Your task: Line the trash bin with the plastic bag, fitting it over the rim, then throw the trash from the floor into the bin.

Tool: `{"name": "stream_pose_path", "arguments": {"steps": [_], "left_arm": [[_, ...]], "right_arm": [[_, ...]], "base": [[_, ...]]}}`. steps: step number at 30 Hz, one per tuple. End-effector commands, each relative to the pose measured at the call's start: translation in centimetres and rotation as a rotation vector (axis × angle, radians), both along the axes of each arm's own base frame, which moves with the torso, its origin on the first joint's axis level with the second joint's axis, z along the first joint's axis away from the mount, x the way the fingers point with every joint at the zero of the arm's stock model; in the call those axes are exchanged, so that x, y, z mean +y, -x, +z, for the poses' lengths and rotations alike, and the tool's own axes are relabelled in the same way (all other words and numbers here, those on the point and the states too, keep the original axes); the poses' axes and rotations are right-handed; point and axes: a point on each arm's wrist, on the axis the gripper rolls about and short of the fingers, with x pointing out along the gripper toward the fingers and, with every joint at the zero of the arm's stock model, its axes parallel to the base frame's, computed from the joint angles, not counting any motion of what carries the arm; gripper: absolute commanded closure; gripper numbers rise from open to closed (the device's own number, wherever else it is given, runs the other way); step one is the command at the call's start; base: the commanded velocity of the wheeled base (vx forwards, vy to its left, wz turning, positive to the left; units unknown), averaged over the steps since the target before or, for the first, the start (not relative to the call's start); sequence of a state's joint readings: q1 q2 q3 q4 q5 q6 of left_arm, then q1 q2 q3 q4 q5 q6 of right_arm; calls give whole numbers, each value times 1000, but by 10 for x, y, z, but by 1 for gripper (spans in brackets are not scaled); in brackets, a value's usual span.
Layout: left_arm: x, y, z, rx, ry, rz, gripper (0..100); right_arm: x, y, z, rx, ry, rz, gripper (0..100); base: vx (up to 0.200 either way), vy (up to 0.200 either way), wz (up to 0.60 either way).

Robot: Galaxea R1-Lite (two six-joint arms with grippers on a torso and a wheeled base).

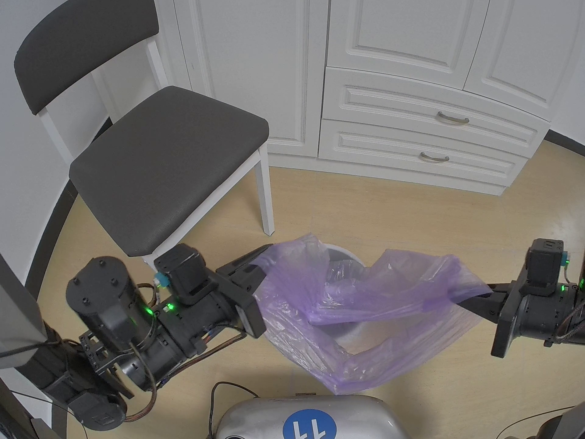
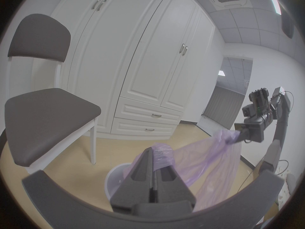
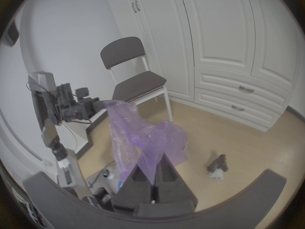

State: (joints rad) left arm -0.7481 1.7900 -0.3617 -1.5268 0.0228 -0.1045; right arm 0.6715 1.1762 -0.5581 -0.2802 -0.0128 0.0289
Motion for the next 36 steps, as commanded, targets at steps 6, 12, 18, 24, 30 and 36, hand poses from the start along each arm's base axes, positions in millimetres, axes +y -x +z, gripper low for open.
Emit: {"name": "stream_pose_path", "arguments": {"steps": [6,12,18,24,30,36], "left_arm": [[-23,-29,7,-9,94,52,100],[-15,-20,13,-6,56,59,100],[-12,-18,22,75,-31,63,100],[-17,-34,47,212,-26,86,100],[-11,-32,62,305,22,91,100],[-7,-22,68,202,90,52,100]], "right_arm": [[29,-28,2,130,-85,-1,100],[31,-31,5,134,-104,-6,100],[33,-32,11,138,-137,-15,100],[32,-31,15,156,-150,-22,100],[33,-32,21,206,-152,-41,100],[31,-30,25,222,-137,-45,100]], "base": [[0,0,0],[0,0,0],[0,0,0],[0,0,0],[0,0,0],[0,0,0]]}}
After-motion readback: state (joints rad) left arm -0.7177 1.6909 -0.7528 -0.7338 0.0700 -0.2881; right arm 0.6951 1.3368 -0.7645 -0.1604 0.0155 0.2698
